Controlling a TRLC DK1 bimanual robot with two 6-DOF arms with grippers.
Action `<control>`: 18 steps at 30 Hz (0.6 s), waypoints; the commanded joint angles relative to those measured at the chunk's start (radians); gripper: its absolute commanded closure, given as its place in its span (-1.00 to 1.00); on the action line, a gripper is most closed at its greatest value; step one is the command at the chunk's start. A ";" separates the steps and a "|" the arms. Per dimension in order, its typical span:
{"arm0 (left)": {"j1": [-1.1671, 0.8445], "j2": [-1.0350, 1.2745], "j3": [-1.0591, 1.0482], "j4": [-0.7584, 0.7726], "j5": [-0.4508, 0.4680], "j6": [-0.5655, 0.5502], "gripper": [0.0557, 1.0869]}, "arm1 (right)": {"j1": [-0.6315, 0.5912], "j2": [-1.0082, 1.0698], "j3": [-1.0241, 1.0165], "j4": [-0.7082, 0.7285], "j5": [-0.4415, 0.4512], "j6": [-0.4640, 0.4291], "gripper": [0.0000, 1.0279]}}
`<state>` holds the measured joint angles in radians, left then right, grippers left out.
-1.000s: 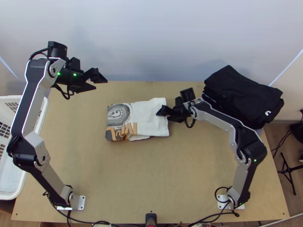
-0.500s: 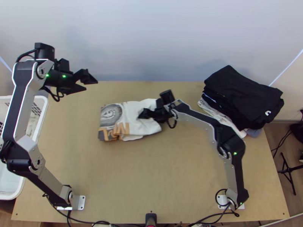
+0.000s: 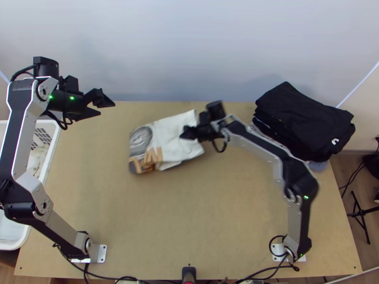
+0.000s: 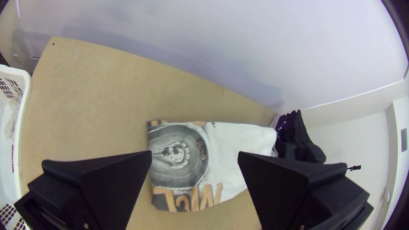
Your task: Fold the t-shirt
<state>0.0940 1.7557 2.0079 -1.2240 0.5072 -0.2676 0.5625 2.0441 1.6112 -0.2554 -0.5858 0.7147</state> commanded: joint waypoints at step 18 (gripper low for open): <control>0.016 -0.036 -0.040 0.003 0.013 0.005 -0.90 | -0.539 -0.351 0.395 -0.142 -0.157 -0.008 0.94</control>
<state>0.1093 1.7302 1.9747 -1.2217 0.5190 -0.2638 0.2222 1.6814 1.8462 -0.3813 -0.6613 0.7132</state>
